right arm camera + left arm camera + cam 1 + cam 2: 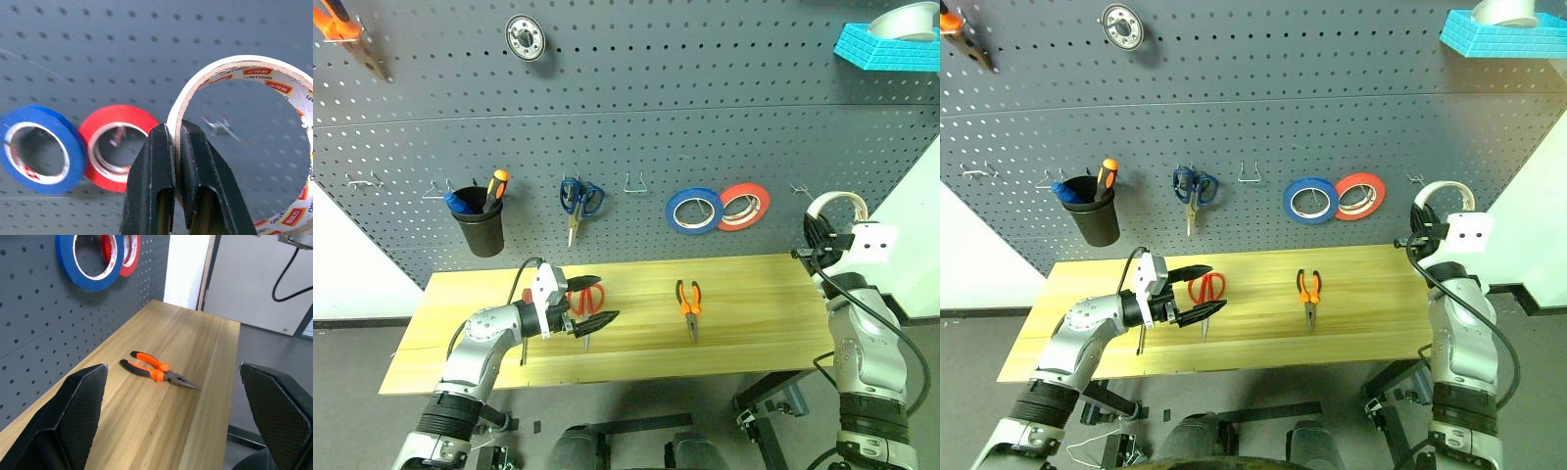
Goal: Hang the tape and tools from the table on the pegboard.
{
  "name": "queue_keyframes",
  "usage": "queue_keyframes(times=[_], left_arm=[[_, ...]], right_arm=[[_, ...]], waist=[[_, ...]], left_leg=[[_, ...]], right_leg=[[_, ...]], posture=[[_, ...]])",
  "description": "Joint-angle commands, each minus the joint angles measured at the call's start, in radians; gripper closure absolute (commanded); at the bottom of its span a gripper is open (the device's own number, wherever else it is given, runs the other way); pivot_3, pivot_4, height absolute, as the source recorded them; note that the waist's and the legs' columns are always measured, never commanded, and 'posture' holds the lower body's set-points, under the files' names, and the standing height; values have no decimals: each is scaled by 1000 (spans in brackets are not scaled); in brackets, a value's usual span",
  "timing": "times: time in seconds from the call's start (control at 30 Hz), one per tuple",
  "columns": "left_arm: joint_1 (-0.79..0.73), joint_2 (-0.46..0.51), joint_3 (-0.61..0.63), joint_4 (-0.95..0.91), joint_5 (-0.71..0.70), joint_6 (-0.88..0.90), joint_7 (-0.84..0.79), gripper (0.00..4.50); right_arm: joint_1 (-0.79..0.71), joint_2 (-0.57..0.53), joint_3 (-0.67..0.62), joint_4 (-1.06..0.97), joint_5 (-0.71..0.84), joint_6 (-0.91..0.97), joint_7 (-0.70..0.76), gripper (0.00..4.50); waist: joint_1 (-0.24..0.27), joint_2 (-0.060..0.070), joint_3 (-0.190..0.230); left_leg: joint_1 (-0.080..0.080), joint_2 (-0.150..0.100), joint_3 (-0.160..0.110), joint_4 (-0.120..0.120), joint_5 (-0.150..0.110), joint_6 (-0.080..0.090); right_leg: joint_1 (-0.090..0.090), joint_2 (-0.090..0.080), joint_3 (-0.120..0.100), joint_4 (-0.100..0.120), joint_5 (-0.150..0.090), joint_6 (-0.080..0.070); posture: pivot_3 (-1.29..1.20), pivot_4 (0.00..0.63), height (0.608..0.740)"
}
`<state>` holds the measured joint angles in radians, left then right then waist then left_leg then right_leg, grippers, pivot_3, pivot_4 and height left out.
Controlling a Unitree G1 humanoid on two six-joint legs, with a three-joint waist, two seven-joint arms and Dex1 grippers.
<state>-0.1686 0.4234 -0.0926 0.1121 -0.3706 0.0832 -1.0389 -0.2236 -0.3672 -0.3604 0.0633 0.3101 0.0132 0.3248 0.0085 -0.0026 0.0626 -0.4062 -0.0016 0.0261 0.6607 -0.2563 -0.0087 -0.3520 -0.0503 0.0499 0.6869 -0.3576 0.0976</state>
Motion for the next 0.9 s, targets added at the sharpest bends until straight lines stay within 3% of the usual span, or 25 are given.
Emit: queue_keyframes(times=[0.03, 0.67, 0.9], left_arm=[[9, 13, 15, -49, -6, 3, 2, 0], [103, 56, 37, -174, -31, 70, 25, 0], [52, -9, 128, -202, -111, 18, 75, 0]], right_arm=[[-63, -2, 8, 42, 0, -46, 13, 4435], [-155, -25, 21, 236, -25, -118, 38, 4435], [-187, -25, 27, 292, -33, -138, 48, 4435]], waist=[[2, 0, 0], [5, 0, -1], [6, 0, -1]], left_leg=[[0, 0, 0, 0, 0, 0], [0, 0, 0, 1, 0, 0], [0, 0, 0, 1, 0, 0]], right_leg=[[0, 0, 0, 0, 0, 0], [0, -1, 0, 0, 0, 0], [0, -1, 0, 0, 0, 0]], posture=[[82, 0, 740], [112, 0, 740], [118, 0, 740]])
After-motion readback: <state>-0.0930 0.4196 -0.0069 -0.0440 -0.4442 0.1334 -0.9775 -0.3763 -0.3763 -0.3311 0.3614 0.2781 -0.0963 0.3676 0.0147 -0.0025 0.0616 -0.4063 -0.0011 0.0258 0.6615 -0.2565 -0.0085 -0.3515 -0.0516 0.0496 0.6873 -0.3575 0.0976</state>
